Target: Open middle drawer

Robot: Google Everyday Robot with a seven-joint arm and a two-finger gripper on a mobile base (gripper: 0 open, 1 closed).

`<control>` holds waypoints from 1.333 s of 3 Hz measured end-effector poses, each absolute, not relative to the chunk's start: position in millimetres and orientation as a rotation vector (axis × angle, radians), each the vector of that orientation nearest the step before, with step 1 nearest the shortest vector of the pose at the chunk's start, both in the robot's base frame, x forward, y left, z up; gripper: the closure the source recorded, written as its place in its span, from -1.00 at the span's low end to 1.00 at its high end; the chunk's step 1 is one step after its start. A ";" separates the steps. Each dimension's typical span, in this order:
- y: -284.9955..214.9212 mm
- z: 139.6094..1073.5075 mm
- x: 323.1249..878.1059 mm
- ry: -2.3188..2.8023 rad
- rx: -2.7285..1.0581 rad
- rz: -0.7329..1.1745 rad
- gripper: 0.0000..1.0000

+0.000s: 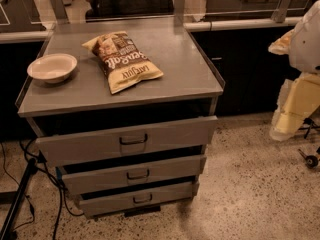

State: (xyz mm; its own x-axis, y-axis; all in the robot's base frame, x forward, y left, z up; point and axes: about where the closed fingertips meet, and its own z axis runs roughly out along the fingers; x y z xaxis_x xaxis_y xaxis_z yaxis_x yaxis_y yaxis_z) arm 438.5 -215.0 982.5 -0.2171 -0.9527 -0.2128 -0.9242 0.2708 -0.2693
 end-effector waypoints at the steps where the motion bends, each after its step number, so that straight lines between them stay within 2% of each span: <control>1: -214.9 982.4 438.5 2.214 -1.712 -0.120 -1.00; 2: -206.3 960.0 428.1 2.217 -1.719 -0.103 -1.00; 4: -157.1 868.3 398.5 2.193 -1.790 0.017 -1.00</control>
Offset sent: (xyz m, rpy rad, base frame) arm -0.0330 0.0264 -0.0771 0.0180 0.0549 0.0149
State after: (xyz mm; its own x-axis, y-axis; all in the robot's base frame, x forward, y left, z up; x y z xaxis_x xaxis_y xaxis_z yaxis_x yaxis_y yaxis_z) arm 398.5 -157.1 868.3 -0.1714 -0.9544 -0.2442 -0.9580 0.2193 -0.1846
